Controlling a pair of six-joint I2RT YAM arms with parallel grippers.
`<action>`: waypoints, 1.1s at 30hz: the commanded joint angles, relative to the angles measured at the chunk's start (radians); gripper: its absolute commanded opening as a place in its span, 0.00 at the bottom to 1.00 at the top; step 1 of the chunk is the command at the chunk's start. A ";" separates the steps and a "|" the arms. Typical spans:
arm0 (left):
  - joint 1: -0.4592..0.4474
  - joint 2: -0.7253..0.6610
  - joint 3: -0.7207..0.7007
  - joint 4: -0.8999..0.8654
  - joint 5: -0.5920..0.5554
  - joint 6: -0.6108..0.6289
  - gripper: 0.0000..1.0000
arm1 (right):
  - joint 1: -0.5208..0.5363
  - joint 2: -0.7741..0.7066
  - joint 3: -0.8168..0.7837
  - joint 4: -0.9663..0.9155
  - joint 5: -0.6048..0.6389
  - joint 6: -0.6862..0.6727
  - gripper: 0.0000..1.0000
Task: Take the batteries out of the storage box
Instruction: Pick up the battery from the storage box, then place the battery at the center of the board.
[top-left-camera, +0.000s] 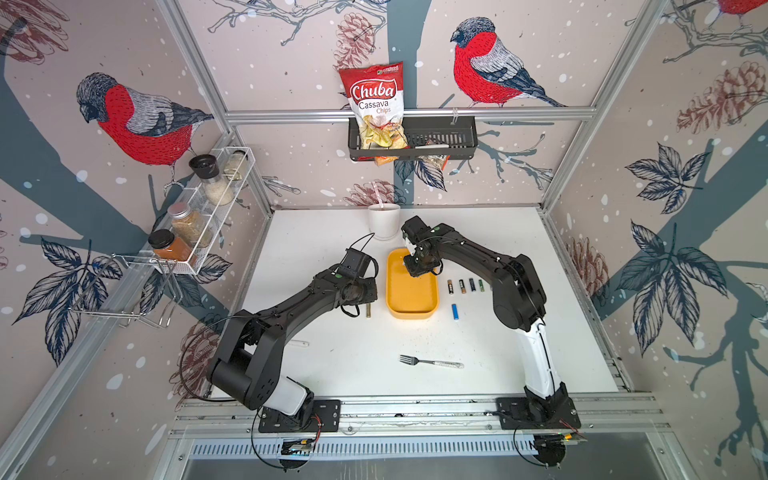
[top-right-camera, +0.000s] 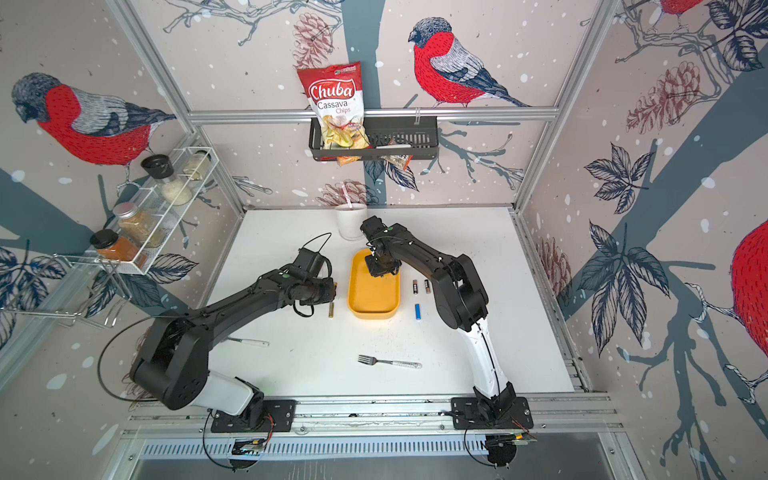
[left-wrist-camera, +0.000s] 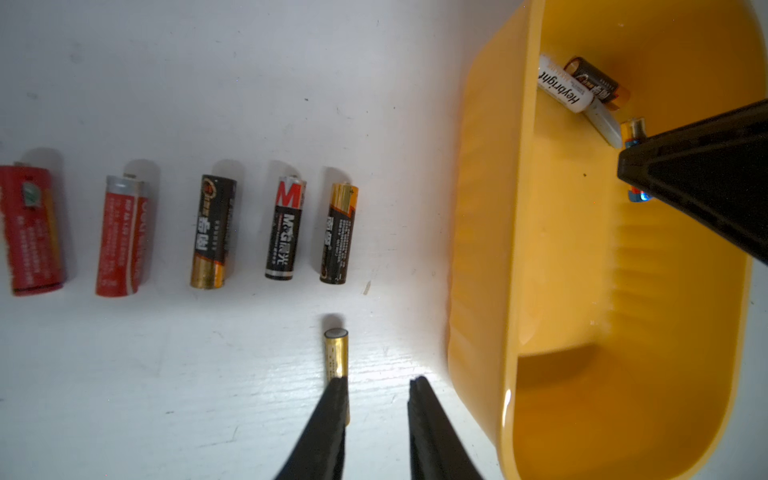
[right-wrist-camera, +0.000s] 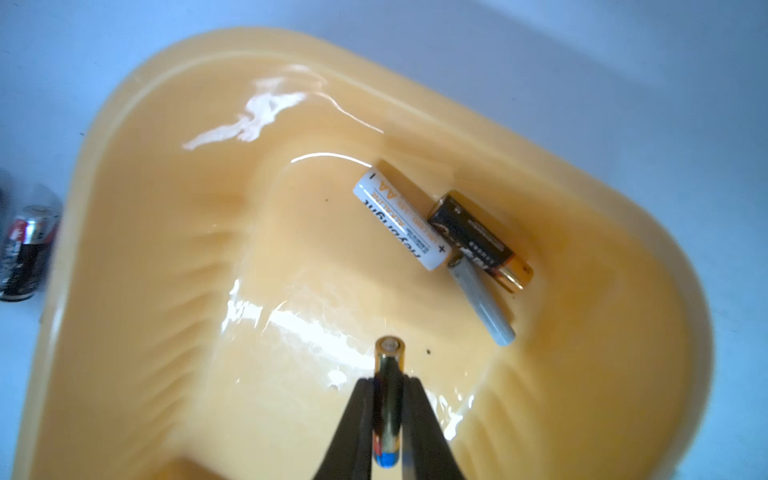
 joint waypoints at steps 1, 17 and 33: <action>0.005 0.010 0.018 -0.012 -0.006 0.020 0.30 | -0.006 -0.052 -0.025 -0.016 -0.005 0.029 0.18; 0.009 0.047 0.059 -0.021 0.007 0.039 0.30 | -0.109 -0.411 -0.380 0.003 0.011 0.086 0.19; 0.010 0.070 0.105 -0.054 0.020 0.058 0.30 | -0.172 -0.593 -0.804 0.166 -0.015 0.164 0.20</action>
